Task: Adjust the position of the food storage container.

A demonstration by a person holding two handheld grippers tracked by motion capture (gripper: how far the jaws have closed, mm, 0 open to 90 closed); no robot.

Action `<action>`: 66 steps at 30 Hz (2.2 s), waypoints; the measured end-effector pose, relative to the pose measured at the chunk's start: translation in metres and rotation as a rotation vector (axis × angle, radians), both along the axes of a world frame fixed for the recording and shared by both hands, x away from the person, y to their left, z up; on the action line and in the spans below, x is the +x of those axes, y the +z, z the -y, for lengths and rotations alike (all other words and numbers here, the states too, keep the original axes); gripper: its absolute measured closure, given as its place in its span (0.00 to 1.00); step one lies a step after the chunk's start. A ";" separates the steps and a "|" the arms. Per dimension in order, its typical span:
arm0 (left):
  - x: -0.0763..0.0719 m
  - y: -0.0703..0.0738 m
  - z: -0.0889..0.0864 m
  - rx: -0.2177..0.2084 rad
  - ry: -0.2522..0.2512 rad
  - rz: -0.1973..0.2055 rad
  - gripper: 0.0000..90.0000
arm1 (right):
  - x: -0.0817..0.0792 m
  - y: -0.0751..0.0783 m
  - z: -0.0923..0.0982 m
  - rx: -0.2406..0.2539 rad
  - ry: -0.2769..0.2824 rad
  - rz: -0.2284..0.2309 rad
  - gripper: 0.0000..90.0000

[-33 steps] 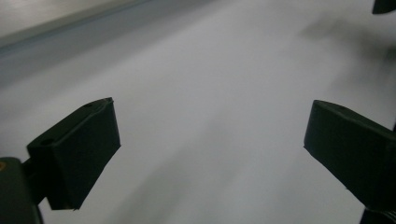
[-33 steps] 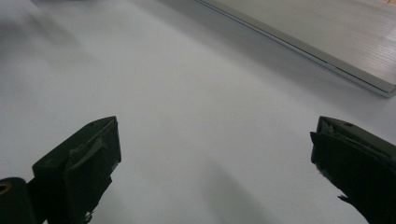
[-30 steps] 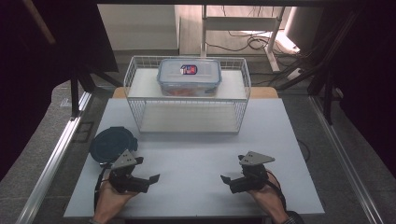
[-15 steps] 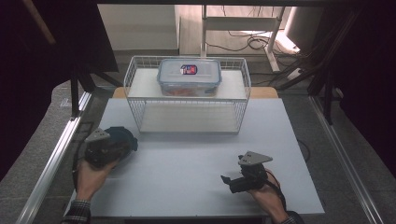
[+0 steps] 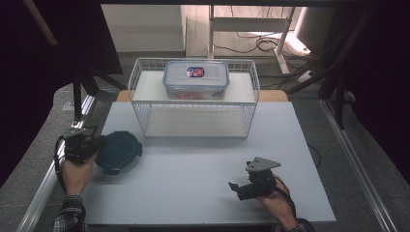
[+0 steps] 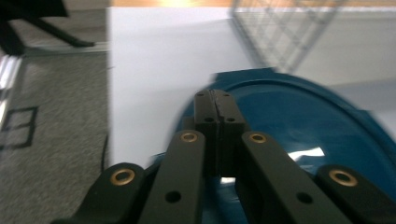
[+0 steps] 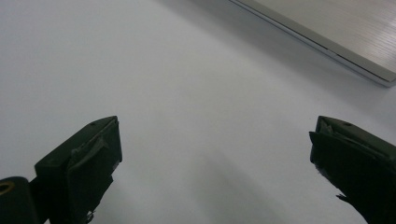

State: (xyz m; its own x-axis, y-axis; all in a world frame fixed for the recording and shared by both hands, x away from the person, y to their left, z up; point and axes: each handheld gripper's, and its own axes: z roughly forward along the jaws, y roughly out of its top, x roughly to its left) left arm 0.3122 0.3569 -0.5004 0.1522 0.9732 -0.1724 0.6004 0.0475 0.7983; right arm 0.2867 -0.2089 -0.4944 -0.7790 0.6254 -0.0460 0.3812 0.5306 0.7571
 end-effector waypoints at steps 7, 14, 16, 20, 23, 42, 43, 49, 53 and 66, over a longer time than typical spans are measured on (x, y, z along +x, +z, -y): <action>0.003 -0.011 -0.017 -0.011 0.059 -0.007 1.00 | 0.001 -0.002 0.001 0.001 -0.001 -0.014 0.03; 0.013 -0.013 -0.015 -0.002 0.050 -0.031 1.00 | 0.002 -0.004 -0.002 -0.008 0.004 -0.022 0.03; 0.012 -0.012 -0.014 -0.003 0.047 -0.038 1.00 | 0.002 -0.005 -0.002 -0.013 0.007 -0.023 0.03; 0.009 -0.011 -0.006 0.010 0.021 -0.051 1.00 | 0.002 -0.005 -0.003 -0.014 0.007 -0.028 0.03; 0.008 -0.012 0.003 0.000 -0.007 -0.059 1.00 | 0.002 -0.005 -0.004 -0.016 0.009 -0.028 0.03; -0.002 0.001 0.069 0.065 -0.177 -0.074 1.00 | 0.002 -0.006 -0.002 -0.021 0.009 -0.035 0.03; -0.005 0.003 0.065 0.055 -0.164 -0.062 1.00 | 0.002 -0.006 -0.001 -0.024 0.010 -0.030 0.03; -0.031 -0.012 0.048 0.047 -0.114 -0.132 1.00 | 0.004 -0.005 0.004 -0.016 -0.005 -0.032 0.04; -0.038 -0.016 0.058 0.025 -0.131 -0.152 1.00 | 0.003 -0.005 0.003 -0.020 -0.001 -0.034 0.04; -0.027 -0.014 0.092 -0.031 -0.217 -0.158 1.00 | 0.004 -0.007 0.001 -0.025 0.005 -0.041 0.04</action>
